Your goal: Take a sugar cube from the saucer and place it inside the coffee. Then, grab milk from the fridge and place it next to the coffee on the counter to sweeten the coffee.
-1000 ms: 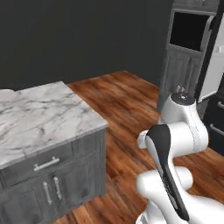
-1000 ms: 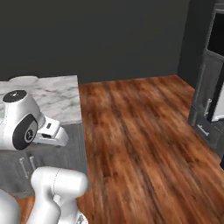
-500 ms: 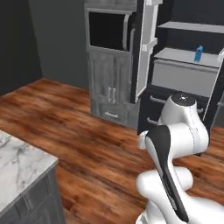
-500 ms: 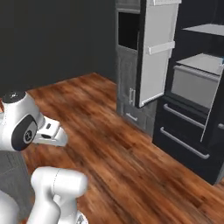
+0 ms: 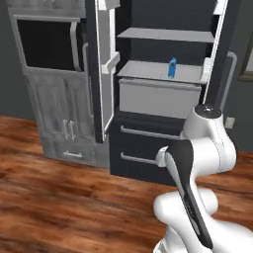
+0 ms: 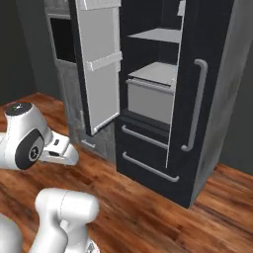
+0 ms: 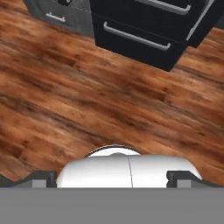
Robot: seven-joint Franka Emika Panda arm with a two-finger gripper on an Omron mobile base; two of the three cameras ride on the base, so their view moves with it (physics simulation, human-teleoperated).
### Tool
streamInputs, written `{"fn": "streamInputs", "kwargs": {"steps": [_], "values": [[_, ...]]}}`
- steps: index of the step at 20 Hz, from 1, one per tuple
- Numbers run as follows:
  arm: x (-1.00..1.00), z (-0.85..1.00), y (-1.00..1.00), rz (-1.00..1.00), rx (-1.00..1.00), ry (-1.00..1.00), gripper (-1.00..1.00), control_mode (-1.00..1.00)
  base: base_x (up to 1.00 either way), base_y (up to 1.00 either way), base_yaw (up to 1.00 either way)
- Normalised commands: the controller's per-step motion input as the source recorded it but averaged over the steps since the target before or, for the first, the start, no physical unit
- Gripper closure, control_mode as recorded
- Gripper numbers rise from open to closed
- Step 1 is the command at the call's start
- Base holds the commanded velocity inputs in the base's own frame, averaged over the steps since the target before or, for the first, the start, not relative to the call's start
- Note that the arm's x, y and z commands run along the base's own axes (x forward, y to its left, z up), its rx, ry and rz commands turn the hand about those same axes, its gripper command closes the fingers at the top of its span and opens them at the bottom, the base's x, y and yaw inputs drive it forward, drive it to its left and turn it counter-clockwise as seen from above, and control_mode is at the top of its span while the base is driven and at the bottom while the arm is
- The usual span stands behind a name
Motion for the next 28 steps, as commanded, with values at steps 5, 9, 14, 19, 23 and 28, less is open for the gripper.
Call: {"fn": "streamInputs", "kwargs": {"steps": [5,9,14,19,23,28], "values": [[0.00,0.00,0.00,0.00,0.00,0.00,-1.00,1.00,0.77,0.41,-0.43],[0.00,0.00,0.00,0.00,0.00,0.00,-1.00,1.00,0.67,0.33,-0.40],[0.00,0.00,0.00,0.00,0.00,0.00,-1.00,1.00,0.69,0.13,-0.31],[0.00,0.00,0.00,0.00,0.00,0.00,-1.00,1.00,0.73,0.33,-0.29],[0.00,0.00,0.00,0.00,0.00,0.00,-1.00,1.00,0.66,0.59,-0.28],[0.00,0.00,0.00,0.00,0.00,0.00,-1.00,1.00,0.62,0.44,-0.25]]}}
